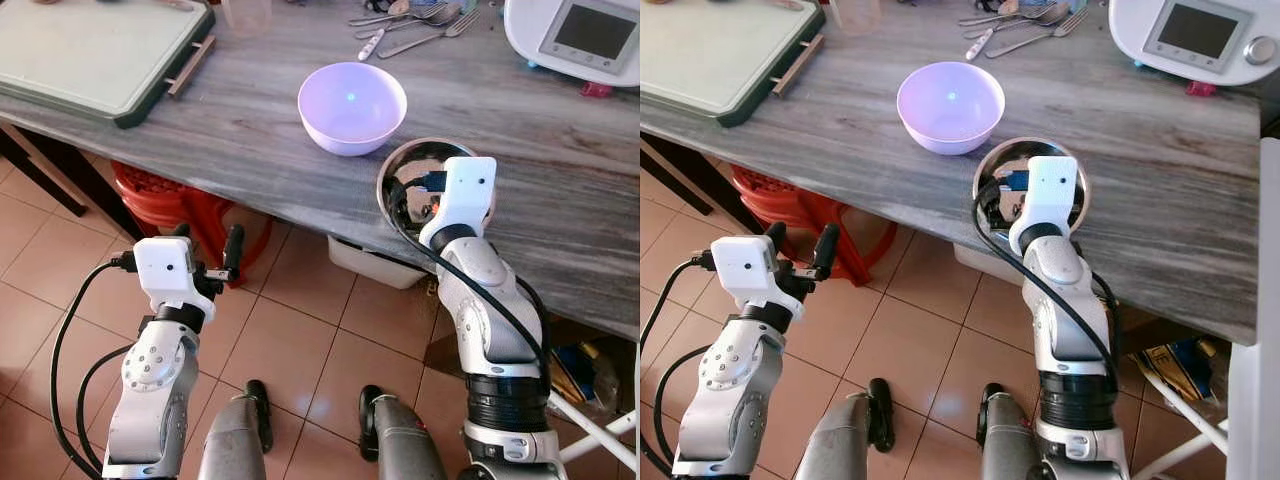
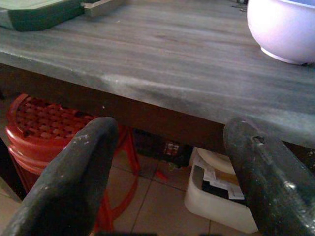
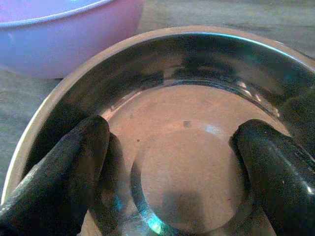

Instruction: Setting the table

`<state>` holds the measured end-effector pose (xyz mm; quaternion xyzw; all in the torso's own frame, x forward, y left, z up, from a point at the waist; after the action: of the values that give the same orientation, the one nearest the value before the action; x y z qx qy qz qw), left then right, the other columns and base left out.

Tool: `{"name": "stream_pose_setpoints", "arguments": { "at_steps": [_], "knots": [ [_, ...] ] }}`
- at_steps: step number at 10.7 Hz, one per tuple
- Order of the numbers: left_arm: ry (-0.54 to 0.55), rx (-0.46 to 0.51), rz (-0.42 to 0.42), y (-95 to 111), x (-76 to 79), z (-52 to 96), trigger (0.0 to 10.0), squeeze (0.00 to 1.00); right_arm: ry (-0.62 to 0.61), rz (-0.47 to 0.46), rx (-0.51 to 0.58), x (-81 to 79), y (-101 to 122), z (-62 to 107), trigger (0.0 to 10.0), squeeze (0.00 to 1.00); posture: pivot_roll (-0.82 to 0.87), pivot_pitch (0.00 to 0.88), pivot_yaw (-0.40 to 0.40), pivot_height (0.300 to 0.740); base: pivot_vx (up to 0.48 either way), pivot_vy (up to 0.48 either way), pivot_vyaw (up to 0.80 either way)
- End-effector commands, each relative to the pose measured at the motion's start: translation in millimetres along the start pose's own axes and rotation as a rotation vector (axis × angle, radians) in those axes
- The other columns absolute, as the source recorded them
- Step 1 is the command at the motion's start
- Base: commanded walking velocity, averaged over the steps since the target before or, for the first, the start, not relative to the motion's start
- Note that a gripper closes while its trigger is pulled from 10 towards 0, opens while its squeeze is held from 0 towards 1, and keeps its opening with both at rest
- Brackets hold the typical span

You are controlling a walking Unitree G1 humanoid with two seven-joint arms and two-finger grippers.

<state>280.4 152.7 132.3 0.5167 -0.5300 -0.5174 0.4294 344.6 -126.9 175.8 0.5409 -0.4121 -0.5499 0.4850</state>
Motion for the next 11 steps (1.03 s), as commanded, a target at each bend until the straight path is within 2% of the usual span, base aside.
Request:
{"name": "stream_pose_setpoints", "arguments": {
  "at_steps": [1, 2, 3, 4, 5, 8, 11],
  "knots": [
    [-0.014, -0.013, -0.007, -1, 0.5, 3.0, 10.0, 0.00, 0.019, -0.007, -0.049, -3.8, -9, 0.4, 10.0, 0.95, -0.02, 0.289, 0.004, 0.740, 0.000, 0.000, 0.00],
    [-0.016, -0.016, -0.008, -2, 0.6, 3.0, 10.0, 0.00, 0.022, -0.012, -0.054, -3.6, -10, -0.7, 10.0, 0.94, -0.01, 0.287, 0.004, 0.740, 0.000, 0.000, 0.00],
    [-0.019, -0.019, -0.008, -3, 1.0, 2.7, 10.0, 0.00, 0.025, -0.024, -0.057, -4.2, -9, -2.9, 10.0, 0.82, -0.01, 0.286, 0.005, 0.740, 0.000, 0.000, 0.00],
    [-0.021, -0.020, -0.008, -3, 1.6, 2.2, 10.0, 0.00, 0.029, -0.025, -0.054, -4.4, -6, -5.0, 10.0, 0.22, -0.01, 0.284, 0.004, 0.740, 0.000, 0.000, 0.00],
    [-0.022, -0.021, -0.009, -3, 1.7, 2.1, 10.0, 0.00, 0.028, -0.030, -0.050, -4.0, -2, -7.4, 10.0, 0.00, -0.01, 0.285, 0.003, 0.740, 0.000, 0.000, 0.00],
    [-0.023, -0.032, -0.009, -5, 2.8, 3.0, 10.0, 0.00, 0.043, -0.046, -0.033, -4.5, 11, -18.0, 10.0, 0.00, -0.01, 0.289, 0.006, 0.740, 0.000, 0.000, 0.00],
    [-0.027, -0.036, -0.012, -5, 3.9, 2.0, 10.0, 0.00, 0.085, -0.083, -0.066, -14.1, 5, -21.9, 10.0, 0.00, -0.01, 0.295, 0.010, 0.740, 0.000, 0.000, 0.00]
  ]
}}
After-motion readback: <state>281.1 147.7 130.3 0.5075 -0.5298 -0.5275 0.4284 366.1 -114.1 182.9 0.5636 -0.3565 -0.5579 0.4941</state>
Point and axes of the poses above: a point about 5 cm out from each wrist's last joint towards the gripper, its own z axis pointing back from the gripper into the wrist, its own y axis along the axis of the wrist's last joint, x = y × z, the point moved 3 cm from there along -z, pointing out of the wrist towards the gripper, and after that the axes turned 9 degrees about -z, right-handed, at the moved point
